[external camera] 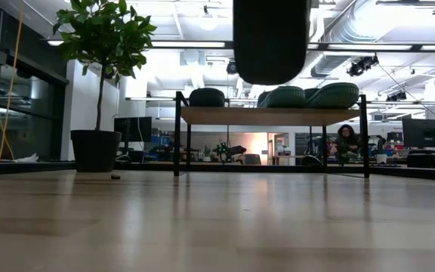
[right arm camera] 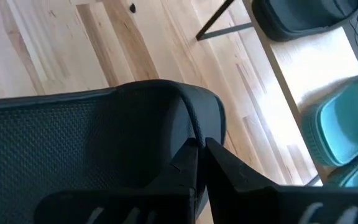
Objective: Pick and place slides into the shelf
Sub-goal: Put the black slide on the shelf
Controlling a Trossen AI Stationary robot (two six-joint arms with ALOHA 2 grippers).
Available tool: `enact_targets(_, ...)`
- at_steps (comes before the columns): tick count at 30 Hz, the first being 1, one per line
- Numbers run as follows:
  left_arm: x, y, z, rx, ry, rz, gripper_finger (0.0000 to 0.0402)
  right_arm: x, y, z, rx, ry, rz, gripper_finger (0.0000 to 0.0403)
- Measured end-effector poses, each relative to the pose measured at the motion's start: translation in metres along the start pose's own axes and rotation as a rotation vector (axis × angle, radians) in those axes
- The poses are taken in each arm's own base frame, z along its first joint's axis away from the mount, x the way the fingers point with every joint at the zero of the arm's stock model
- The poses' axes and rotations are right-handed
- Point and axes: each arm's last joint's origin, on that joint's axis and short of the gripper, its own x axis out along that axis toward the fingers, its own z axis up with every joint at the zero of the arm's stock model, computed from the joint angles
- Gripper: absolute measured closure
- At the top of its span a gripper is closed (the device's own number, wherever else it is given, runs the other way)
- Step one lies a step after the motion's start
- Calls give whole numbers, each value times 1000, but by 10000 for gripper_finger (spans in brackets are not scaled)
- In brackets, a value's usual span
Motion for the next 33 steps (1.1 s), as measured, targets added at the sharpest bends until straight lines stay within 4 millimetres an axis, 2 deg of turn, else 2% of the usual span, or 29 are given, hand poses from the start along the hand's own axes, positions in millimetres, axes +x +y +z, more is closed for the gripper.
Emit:
enact_targets(18, 0, 2, 4, 5, -29, 28, 76, 7, 7, 15, -14, -89, 56, 403)
enact_targets(33, 0, 1, 4, 0, -29, 24, 76, 15, 1, 30, -7, -152, 74, 403)
